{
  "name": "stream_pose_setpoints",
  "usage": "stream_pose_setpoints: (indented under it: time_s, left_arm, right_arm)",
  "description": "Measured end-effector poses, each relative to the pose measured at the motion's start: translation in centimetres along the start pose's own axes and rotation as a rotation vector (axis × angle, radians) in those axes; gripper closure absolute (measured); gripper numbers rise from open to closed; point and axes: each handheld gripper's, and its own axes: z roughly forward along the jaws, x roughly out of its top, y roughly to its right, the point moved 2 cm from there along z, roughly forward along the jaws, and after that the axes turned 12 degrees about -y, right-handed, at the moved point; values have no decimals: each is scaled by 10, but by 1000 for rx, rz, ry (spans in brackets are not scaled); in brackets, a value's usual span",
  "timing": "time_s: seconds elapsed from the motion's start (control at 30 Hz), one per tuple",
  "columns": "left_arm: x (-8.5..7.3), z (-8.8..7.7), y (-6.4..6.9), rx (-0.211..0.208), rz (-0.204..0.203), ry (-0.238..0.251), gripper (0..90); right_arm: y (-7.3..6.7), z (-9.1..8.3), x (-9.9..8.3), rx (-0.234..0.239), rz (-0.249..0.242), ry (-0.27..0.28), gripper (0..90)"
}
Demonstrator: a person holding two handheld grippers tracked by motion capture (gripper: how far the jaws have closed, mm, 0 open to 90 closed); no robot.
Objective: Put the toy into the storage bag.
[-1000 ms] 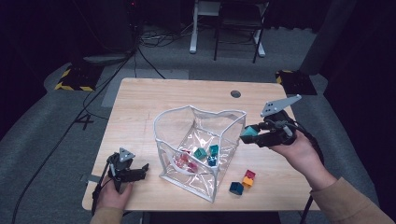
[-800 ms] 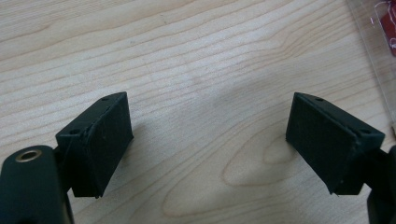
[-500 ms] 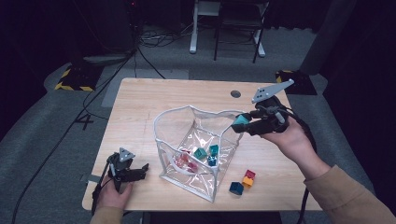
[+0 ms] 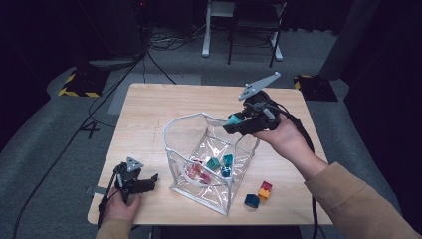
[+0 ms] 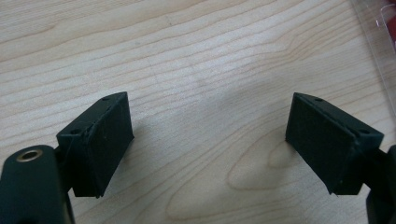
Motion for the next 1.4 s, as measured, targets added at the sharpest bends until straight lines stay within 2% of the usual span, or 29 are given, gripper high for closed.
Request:
stream_pose_setpoints:
  time_s: [0.43,0.8,0.97,1.1,1.13,1.2,1.4]
  left_arm:
    - [0,0,0,0,-2,0,153]
    - [0,0,0,1,-1,0,153]
    - [0,0,0,1,-2,0,153]
    - [0,0,0,1,-2,0,153]
    - [0,0,0,1,-2,0,152]
    - [0,0,0,1,-2,0,152]
    - [0,0,0,1,-3,1,153]
  right_arm:
    - [3,39,33,20,9,-55,570]
    - [4,84,50,41,22,-161,570]
    - [3,104,55,43,20,-240,570]
    - [2,117,55,76,34,-300,570]
    - [2,122,54,86,34,-331,570]
    - [1,129,53,78,33,-381,570]
    - [1,142,50,79,16,-475,570]
